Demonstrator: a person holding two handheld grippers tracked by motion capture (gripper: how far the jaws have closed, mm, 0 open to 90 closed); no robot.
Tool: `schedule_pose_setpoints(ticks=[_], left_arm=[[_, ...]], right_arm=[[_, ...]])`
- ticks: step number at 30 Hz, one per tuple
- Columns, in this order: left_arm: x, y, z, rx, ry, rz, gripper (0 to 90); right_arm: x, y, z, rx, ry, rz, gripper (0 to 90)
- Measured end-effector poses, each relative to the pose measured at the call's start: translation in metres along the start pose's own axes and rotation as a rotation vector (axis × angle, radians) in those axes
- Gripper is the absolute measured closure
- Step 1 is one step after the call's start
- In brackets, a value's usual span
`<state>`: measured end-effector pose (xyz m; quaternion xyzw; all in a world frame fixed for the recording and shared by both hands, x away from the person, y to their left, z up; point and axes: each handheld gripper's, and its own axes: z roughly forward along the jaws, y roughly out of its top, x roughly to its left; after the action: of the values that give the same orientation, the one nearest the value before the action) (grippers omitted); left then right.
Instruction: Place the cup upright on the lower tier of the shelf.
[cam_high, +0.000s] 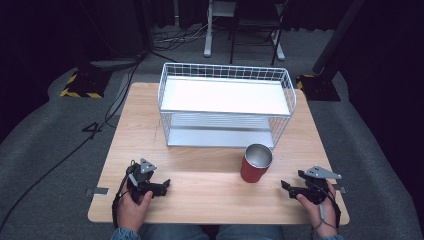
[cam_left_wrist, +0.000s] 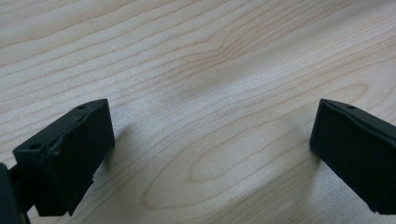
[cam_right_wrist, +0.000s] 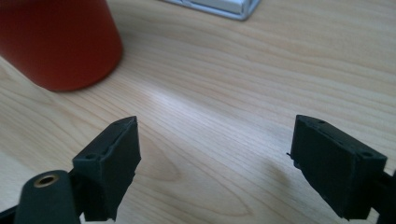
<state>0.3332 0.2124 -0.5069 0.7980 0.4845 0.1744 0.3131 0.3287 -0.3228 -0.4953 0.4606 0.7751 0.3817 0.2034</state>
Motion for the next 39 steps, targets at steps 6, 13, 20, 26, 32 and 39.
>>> schedule_pose_setpoints(ticks=[6, 13, 20, 26, 32, 39], left_arm=[[0.001, 0.004, 0.003, 0.001, 0.009, -0.013, 0.2], [0.000, 0.006, 0.005, 0.003, 0.023, -0.022, 0.2], [0.000, 0.006, 0.005, 0.001, 0.023, -0.026, 0.2], [0.000, 0.007, 0.006, 0.000, 0.023, -0.030, 0.2], [0.000, 0.007, 0.006, 0.000, 0.023, -0.030, 0.2], [0.000, 0.007, 0.006, 0.000, 0.023, -0.031, 0.2]], right_arm=[[0.013, 0.007, -0.014, -0.065, 0.031, -0.014, 16.4], [0.023, 0.012, -0.022, -0.107, 0.068, -0.015, 16.2], [0.036, 0.016, -0.023, -0.153, 0.111, 0.019, 16.0], [0.046, 0.018, -0.017, -0.151, 0.132, 0.011, 15.9], [0.057, 0.022, -0.007, -0.162, 0.133, -0.018, 15.9], [0.063, 0.023, 0.001, -0.175, 0.142, -0.022, 15.9]])
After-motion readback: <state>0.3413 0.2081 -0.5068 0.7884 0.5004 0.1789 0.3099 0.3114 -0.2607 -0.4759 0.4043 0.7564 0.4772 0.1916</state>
